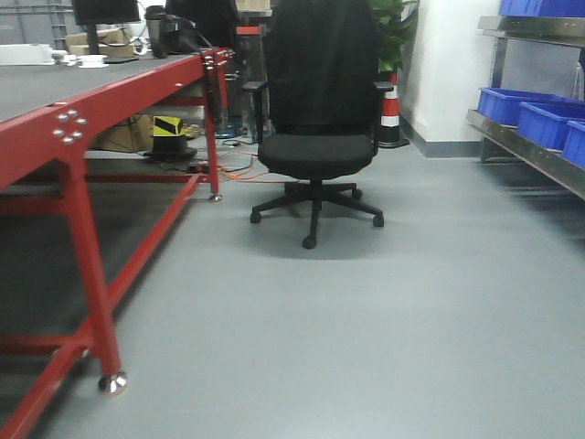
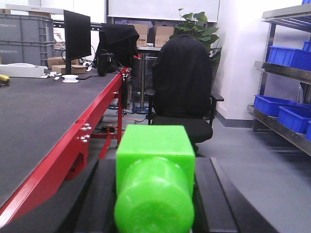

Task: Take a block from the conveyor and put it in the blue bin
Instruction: 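Hold both blocks and drive the base away from the conveyor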

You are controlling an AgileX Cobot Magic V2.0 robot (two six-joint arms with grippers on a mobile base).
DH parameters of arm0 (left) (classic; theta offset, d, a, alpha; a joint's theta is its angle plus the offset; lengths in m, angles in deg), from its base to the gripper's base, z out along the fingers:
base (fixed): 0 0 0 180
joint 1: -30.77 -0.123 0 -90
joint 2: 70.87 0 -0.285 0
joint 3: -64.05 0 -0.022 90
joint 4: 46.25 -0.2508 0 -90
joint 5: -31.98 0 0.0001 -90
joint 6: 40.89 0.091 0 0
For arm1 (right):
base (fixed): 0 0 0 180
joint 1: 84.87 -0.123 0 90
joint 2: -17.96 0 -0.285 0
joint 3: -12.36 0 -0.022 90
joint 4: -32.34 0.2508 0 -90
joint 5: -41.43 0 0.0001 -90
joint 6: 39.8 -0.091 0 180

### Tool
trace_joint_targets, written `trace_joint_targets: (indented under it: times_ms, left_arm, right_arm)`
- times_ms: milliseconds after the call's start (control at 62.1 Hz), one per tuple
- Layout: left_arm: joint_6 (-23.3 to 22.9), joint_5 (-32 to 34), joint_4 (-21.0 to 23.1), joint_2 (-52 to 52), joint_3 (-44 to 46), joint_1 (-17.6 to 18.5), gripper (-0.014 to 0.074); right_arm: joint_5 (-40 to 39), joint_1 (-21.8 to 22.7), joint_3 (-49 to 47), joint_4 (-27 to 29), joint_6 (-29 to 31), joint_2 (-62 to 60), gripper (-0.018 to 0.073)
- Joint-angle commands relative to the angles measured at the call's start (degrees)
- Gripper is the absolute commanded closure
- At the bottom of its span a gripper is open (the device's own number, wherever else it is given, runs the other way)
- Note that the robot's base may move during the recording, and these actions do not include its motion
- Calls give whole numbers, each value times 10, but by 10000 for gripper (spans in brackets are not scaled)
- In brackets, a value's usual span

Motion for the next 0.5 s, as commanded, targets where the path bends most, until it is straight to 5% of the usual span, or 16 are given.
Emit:
trace_joint_targets:
  times_ms: [0,483]
  left_arm:
    - [-1,13,3,1,0,-1,707]
    - [-1,13,3,1,0,-1,707]
  right_arm:
    - [-14,1,0,-1,3,-1,721]
    - [-14,1,0,-1,3,-1,721]
